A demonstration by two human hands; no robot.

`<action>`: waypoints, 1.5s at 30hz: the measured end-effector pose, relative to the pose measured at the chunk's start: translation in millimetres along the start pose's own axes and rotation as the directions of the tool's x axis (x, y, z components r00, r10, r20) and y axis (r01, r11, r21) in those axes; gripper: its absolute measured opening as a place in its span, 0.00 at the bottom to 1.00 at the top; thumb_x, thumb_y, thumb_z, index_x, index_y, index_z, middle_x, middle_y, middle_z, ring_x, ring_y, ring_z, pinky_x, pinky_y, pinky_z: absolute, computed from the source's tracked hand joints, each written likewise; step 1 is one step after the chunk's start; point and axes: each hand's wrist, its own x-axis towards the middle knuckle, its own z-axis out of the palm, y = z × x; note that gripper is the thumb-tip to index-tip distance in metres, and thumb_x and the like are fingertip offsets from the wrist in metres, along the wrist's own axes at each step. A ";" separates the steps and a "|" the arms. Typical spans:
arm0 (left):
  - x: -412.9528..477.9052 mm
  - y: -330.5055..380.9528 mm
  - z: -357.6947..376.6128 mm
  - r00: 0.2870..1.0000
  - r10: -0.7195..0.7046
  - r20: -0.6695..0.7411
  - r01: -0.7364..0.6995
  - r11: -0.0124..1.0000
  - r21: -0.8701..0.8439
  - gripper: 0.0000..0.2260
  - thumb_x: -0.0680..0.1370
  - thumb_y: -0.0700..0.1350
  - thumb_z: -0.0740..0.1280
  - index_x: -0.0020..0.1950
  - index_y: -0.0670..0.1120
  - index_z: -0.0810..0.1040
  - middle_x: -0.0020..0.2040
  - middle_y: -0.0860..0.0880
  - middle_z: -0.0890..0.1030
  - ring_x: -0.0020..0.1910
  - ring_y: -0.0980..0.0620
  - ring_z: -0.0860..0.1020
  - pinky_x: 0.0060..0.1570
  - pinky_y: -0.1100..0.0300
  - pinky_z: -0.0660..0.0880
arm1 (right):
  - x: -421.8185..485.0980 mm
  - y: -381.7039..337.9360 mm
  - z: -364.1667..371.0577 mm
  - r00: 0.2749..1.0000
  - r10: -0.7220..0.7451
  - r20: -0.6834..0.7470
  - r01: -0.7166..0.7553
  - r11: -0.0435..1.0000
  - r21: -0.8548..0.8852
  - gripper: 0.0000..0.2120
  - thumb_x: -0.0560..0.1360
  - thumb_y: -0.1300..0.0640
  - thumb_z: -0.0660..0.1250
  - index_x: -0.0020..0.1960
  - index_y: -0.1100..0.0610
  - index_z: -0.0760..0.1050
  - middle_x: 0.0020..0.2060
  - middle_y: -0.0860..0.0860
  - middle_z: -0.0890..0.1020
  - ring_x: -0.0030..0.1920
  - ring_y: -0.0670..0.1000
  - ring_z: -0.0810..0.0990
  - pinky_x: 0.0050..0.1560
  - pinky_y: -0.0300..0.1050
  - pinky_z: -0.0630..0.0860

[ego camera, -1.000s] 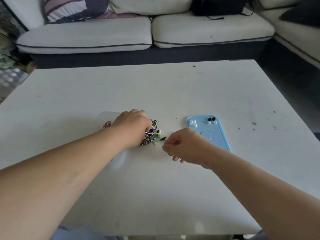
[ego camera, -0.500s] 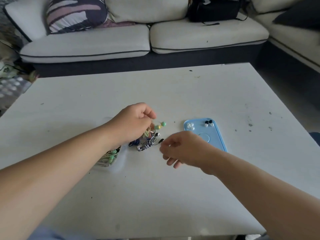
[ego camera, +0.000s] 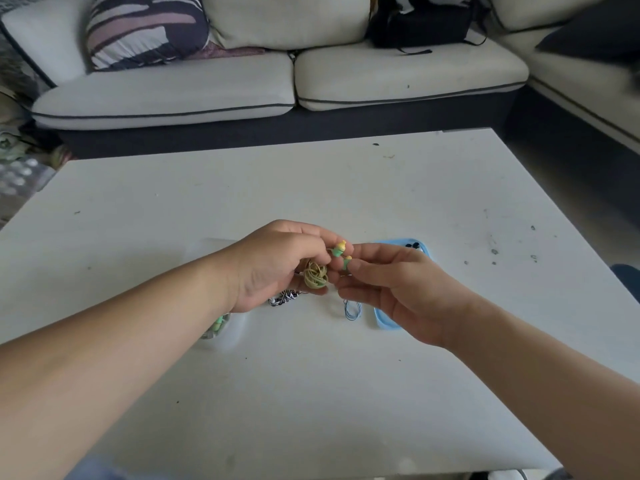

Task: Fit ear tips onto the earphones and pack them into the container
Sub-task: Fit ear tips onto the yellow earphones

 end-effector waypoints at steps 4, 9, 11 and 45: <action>3.3 -2.5 4.7 0.998 0.051 -0.023 -0.050 0.997 0.054 0.07 0.80 0.43 0.71 0.56 0.44 0.86 0.44 0.48 0.84 0.46 0.49 0.83 0.53 0.50 0.79 | -0.3 -2.0 -4.1 1.000 0.002 -0.001 -0.002 1.000 0.026 0.12 0.80 0.67 0.66 0.62 0.67 0.80 0.58 0.65 0.84 0.58 0.59 0.85 0.55 0.45 0.83; 6.8 0.9 6.7 0.997 0.016 -0.071 -0.021 0.997 -0.068 0.09 0.80 0.46 0.71 0.56 0.43 0.85 0.49 0.44 0.85 0.46 0.45 0.85 0.54 0.44 0.80 | 0.7 -6.9 -10.3 0.997 0.019 -0.081 -0.008 0.991 0.133 0.12 0.80 0.68 0.66 0.62 0.67 0.79 0.53 0.65 0.84 0.53 0.60 0.85 0.52 0.47 0.84; 7.8 1.6 7.6 0.996 0.000 -0.091 -0.010 0.994 -0.113 0.09 0.81 0.45 0.70 0.56 0.42 0.86 0.52 0.43 0.85 0.45 0.45 0.85 0.50 0.46 0.83 | 0.2 -7.4 -12.0 0.994 0.026 -0.108 -0.008 0.987 0.162 0.11 0.80 0.69 0.66 0.60 0.64 0.79 0.49 0.61 0.84 0.48 0.58 0.85 0.49 0.47 0.84; 17.8 -5.4 33.2 0.937 0.262 -0.232 -0.197 0.943 0.270 0.03 0.80 0.40 0.71 0.50 0.47 0.84 0.44 0.48 0.87 0.43 0.54 0.87 0.47 0.65 0.81 | 1.4 -3.7 -16.2 0.985 -0.059 -0.159 0.055 0.998 -0.029 0.11 0.75 0.67 0.72 0.55 0.72 0.80 0.48 0.63 0.86 0.40 0.54 0.85 0.49 0.46 0.85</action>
